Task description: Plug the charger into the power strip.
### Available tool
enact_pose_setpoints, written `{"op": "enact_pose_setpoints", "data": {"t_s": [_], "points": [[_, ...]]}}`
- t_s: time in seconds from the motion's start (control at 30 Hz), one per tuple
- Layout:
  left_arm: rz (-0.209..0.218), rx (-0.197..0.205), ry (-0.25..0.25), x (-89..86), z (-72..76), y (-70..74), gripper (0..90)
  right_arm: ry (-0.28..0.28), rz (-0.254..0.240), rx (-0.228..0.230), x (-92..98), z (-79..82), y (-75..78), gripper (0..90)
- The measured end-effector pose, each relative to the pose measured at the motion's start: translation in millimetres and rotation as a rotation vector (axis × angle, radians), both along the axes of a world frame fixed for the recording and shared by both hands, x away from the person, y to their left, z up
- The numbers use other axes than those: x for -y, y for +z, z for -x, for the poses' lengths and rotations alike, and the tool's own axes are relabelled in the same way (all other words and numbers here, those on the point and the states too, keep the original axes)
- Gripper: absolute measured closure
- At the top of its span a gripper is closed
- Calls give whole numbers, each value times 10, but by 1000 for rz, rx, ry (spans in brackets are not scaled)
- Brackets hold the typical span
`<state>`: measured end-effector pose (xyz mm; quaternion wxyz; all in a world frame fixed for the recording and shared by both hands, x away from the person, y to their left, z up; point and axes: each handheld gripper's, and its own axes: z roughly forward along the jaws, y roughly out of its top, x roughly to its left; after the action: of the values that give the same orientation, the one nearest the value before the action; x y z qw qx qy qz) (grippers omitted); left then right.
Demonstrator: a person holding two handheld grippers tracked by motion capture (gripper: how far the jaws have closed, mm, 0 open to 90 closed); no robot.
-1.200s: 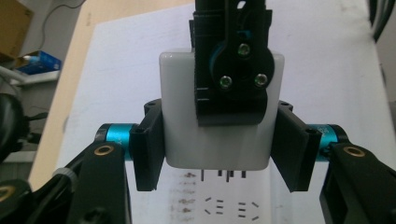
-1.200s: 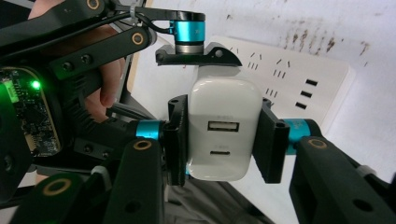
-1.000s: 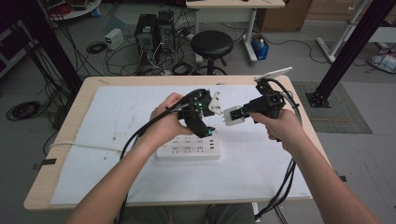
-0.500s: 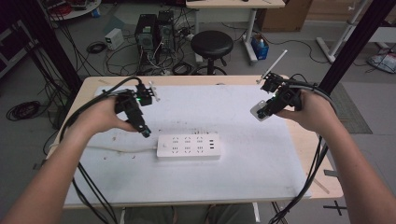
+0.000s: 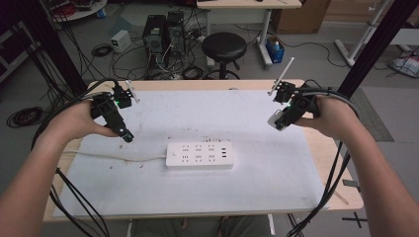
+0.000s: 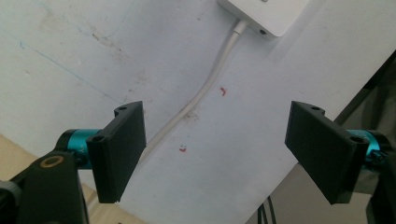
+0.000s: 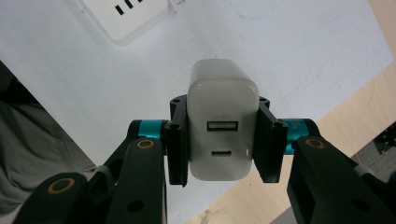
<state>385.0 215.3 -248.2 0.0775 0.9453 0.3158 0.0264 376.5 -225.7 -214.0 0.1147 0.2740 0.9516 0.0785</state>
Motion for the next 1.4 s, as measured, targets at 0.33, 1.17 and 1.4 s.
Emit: {"op": "enact_pose_setpoints", "data": {"t_s": [0.33, 1.17, 1.4], "points": [[15, 19, -16, -32, 107, -8, 205, 109, -8, 34, -318, -131, -133, 618], [-7, 21, -100, 0, 402, -224, 205, 490, 158, -115, -1701, -370, -1188, 620], [-15, 13, -81, -64, 392, -291, 205, 515, 183, -126, -1767, -386, -1266, 620]]}}
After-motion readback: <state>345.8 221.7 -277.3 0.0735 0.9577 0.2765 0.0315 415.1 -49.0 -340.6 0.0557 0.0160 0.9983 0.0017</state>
